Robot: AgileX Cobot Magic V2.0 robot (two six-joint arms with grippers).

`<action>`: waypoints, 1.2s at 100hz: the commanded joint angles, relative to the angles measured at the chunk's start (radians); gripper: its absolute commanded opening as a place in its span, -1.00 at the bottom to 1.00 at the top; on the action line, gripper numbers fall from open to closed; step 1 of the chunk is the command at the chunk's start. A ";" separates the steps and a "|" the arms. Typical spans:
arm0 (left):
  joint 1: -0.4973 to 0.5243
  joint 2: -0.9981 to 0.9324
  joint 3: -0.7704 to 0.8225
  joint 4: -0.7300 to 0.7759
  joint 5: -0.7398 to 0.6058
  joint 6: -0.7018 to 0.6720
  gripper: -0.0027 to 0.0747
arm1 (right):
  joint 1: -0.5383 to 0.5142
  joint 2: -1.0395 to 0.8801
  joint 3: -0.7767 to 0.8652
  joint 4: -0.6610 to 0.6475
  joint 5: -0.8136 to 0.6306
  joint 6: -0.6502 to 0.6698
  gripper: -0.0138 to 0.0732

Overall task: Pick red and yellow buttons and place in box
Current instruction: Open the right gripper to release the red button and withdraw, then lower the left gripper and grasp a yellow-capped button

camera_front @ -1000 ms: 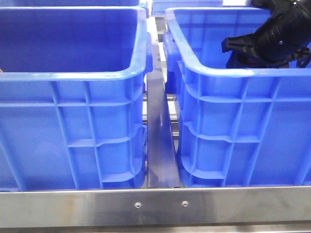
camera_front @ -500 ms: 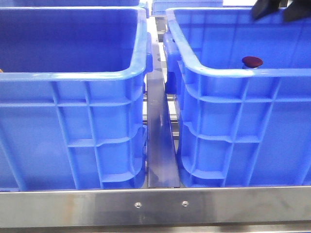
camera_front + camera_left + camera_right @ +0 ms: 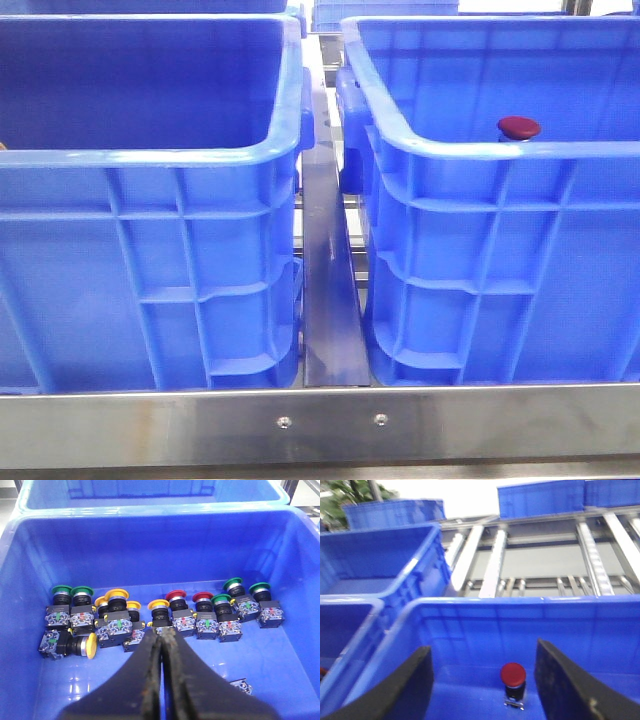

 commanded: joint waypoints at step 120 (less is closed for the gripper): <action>0.045 0.453 -0.208 0.023 -0.112 -0.027 0.54 | -0.003 -0.169 0.028 0.003 0.011 -0.005 -0.84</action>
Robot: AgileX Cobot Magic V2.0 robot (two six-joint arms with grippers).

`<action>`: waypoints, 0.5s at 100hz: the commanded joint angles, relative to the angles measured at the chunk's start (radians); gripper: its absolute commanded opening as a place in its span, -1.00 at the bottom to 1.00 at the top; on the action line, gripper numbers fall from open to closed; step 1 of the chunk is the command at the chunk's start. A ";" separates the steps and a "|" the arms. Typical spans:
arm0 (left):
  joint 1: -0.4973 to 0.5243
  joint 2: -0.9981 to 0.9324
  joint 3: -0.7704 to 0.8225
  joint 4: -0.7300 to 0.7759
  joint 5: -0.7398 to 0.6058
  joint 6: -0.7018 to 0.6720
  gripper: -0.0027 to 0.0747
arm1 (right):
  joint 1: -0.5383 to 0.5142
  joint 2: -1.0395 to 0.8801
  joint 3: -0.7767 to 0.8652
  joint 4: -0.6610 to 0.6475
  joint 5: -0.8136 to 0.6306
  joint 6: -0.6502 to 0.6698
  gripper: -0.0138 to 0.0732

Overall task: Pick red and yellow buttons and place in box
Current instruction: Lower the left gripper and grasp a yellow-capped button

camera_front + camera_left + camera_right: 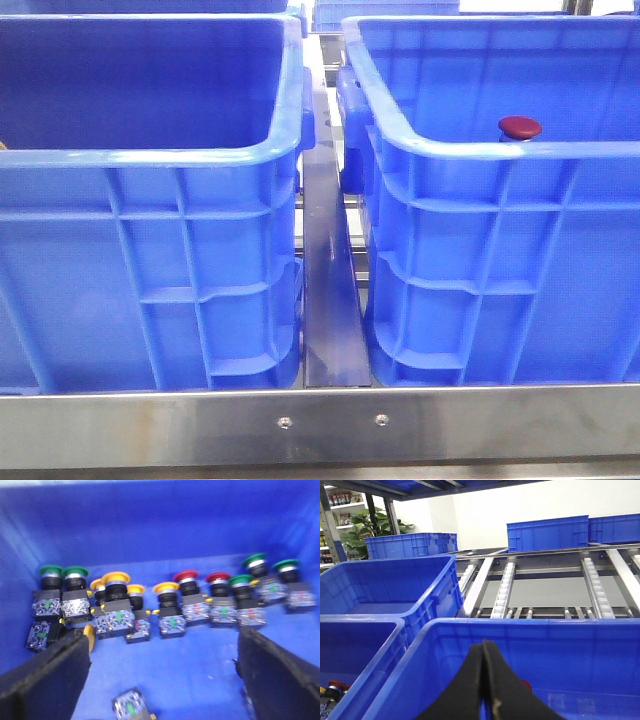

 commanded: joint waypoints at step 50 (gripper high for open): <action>0.115 0.583 -0.316 0.008 -0.026 -0.032 0.53 | -0.003 -0.005 -0.028 0.003 0.004 -0.005 -0.84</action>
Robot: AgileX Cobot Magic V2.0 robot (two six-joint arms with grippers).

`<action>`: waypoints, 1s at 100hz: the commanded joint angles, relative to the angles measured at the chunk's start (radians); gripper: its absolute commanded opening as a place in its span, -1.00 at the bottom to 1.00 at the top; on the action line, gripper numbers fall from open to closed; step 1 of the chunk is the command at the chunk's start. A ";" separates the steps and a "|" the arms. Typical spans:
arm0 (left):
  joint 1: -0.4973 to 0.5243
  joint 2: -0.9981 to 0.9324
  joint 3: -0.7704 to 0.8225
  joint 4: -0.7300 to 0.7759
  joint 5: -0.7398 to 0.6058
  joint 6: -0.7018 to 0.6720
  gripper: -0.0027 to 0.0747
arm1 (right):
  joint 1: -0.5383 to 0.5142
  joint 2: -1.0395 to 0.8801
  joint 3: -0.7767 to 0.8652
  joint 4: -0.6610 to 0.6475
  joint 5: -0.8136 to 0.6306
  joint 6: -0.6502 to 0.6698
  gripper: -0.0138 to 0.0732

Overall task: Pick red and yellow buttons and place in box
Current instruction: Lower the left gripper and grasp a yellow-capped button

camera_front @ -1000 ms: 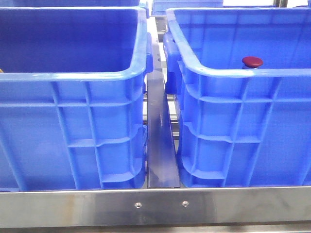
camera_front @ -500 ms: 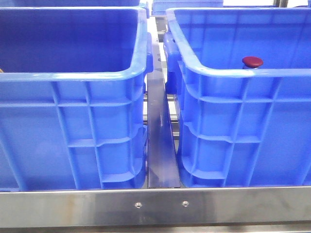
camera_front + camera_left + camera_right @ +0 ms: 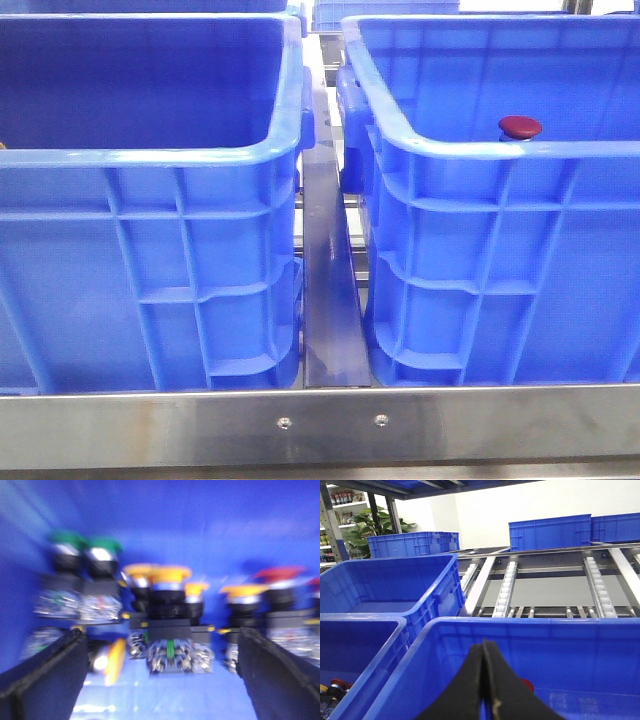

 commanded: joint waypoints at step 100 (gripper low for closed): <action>0.000 0.072 -0.042 0.010 -0.073 -0.010 -0.89 | -0.003 -0.005 -0.024 0.003 -0.004 -0.005 -0.84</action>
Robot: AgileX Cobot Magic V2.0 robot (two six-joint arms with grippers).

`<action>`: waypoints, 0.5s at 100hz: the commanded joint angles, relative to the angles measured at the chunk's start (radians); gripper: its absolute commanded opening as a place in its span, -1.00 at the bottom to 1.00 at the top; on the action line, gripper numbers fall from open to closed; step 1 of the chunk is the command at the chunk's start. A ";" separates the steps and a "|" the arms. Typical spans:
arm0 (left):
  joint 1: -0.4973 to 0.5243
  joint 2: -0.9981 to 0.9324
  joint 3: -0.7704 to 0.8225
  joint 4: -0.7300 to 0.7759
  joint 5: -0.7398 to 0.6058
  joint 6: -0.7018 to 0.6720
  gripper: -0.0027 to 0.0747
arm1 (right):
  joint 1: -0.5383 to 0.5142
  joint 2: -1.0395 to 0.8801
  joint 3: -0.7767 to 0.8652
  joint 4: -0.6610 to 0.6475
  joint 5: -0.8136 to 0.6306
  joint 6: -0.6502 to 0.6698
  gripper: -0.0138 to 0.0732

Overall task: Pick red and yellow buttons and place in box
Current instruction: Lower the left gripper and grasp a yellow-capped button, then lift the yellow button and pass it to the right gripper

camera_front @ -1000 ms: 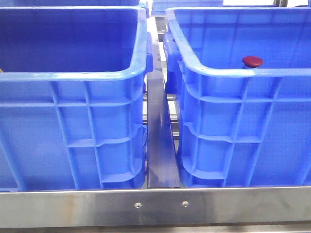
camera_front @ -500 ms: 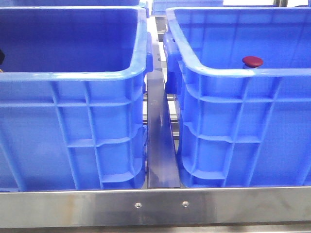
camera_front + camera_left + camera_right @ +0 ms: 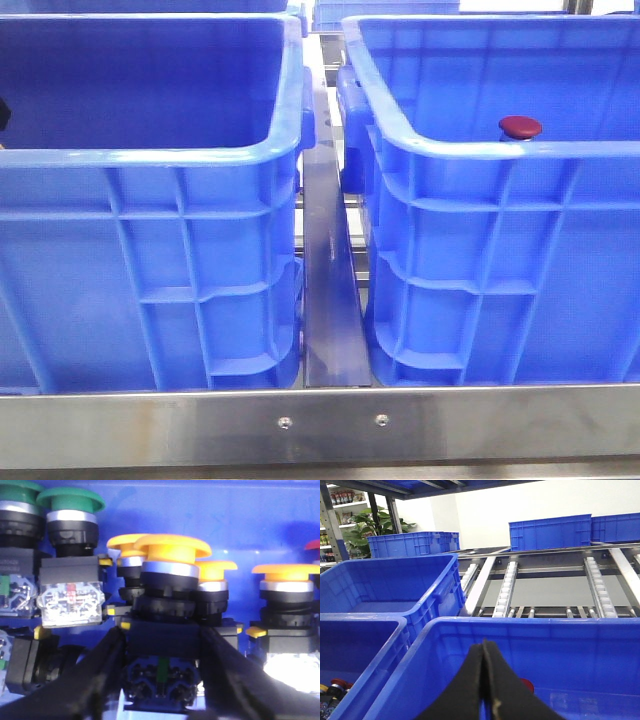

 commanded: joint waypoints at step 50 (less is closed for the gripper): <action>-0.160 -0.468 0.103 -0.055 0.018 -0.010 -0.91 | -0.003 -0.005 -0.024 0.003 -0.005 -0.005 -0.84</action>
